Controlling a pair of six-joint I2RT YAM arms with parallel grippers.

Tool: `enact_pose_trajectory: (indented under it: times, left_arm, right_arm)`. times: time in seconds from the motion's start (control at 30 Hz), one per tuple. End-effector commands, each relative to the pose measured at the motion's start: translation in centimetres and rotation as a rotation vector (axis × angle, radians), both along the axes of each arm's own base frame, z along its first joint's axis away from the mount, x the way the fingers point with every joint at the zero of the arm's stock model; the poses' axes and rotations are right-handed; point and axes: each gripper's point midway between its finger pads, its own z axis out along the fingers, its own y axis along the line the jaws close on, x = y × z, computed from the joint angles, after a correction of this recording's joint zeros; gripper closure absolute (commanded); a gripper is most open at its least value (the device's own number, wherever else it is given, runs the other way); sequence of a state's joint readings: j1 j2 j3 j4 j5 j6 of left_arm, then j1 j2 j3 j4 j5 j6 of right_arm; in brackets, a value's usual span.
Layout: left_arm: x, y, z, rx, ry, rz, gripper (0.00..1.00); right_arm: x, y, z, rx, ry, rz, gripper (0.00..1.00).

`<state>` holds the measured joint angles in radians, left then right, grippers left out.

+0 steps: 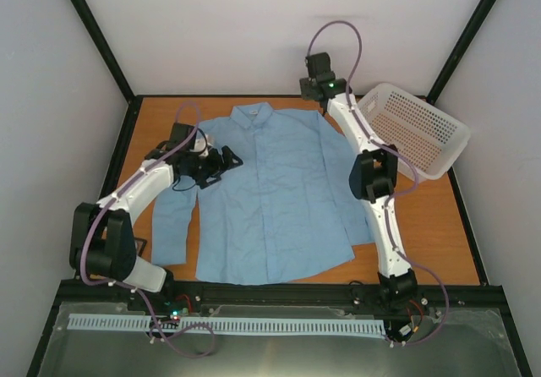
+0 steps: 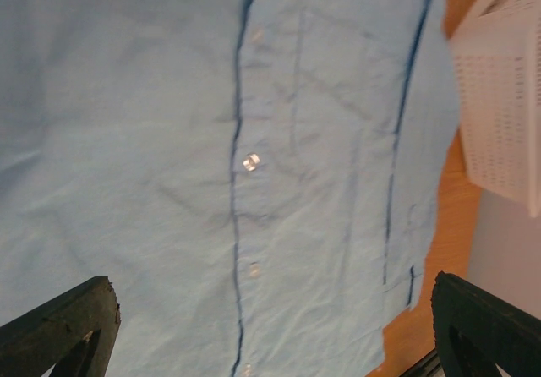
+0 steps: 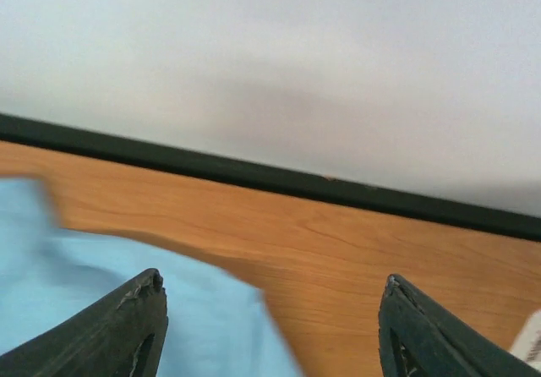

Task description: Pin the brooch onto the clothing

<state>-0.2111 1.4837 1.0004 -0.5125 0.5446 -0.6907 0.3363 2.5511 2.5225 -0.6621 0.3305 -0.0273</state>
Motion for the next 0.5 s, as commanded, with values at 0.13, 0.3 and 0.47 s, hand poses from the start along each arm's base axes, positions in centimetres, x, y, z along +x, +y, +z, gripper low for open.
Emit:
enact_pose_trajectory:
  times: [0.13, 0.3, 0.47]
  left_arm:
    - [0.3, 1.9, 5.3, 0.062, -0.138, 0.042, 0.0]
    - [-0.9, 5.5, 4.9, 0.151, -0.129, 0.131, 0.0]
    - [-2.3, 11.0, 3.4, 0.214, -0.058, 0.327, 0.0]
  right_arm:
    - [-10.9, 7.7, 7.8, 0.577, 0.278, 0.143, 0.29]
    - [-20.5, 14.6, 7.1, 0.595, 0.451, 0.349, 0.27]
    - [-27.5, 16.3, 6.0, 0.592, 0.539, 0.457, 0.26]
